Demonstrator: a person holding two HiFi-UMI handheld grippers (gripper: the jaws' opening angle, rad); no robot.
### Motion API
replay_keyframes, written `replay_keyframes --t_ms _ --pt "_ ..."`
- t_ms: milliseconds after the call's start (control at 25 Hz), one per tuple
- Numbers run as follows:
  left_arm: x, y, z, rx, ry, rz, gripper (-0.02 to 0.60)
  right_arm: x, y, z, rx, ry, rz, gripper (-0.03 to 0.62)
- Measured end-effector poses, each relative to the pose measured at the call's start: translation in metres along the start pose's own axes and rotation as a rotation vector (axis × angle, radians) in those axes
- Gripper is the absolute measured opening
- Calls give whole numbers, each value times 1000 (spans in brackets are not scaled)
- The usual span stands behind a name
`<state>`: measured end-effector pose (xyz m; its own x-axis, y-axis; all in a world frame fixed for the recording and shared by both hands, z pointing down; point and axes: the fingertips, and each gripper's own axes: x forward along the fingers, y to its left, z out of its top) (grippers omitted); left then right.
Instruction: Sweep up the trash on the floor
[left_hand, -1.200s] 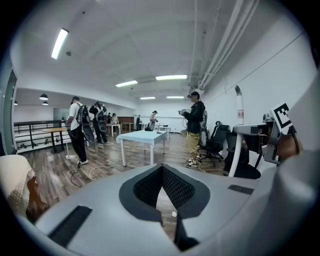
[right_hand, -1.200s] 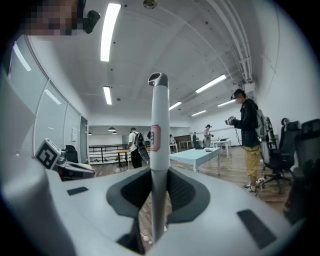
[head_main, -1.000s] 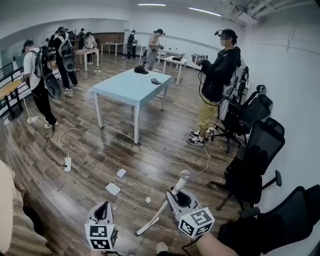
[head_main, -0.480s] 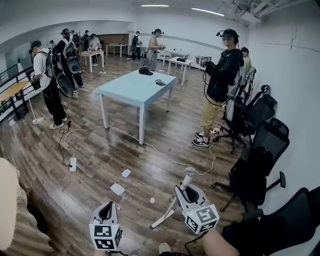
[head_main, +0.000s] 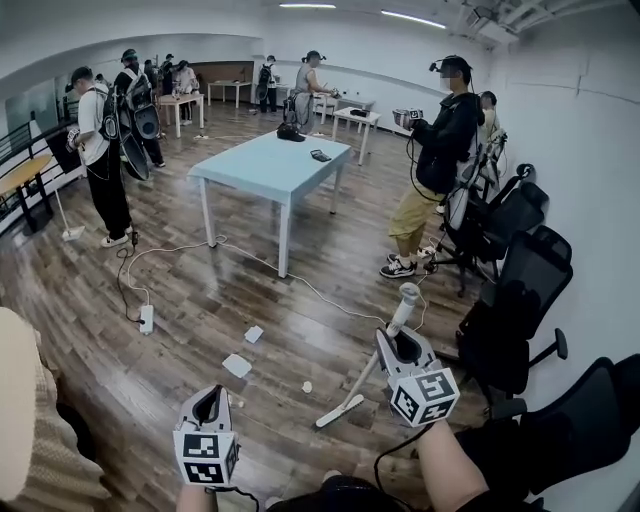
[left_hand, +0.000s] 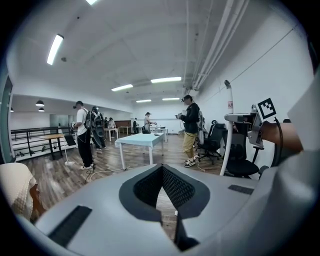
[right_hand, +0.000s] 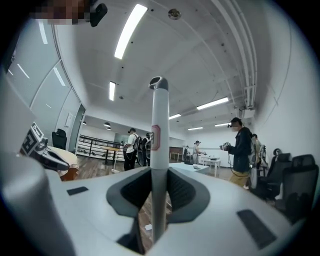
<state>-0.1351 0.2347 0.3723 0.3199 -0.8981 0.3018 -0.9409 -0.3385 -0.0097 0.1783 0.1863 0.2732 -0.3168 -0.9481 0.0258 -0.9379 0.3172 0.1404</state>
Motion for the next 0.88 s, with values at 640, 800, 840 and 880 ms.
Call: replay_keyframes --t_ms 640,800,840,880 --pt "15 36 -10 7 19 13 -3 36 13 -33 38 55 -12 94" --pt "50 42 -1 22 26 8 -3 65 3 -48 60 74 -4 94" --pt "59 43 0 19 31 6 -3 71 0 -52 64 81 -1 94" --pt "70 42 1 14 36 4 -3 77 -4 -55 67 87 2 94"
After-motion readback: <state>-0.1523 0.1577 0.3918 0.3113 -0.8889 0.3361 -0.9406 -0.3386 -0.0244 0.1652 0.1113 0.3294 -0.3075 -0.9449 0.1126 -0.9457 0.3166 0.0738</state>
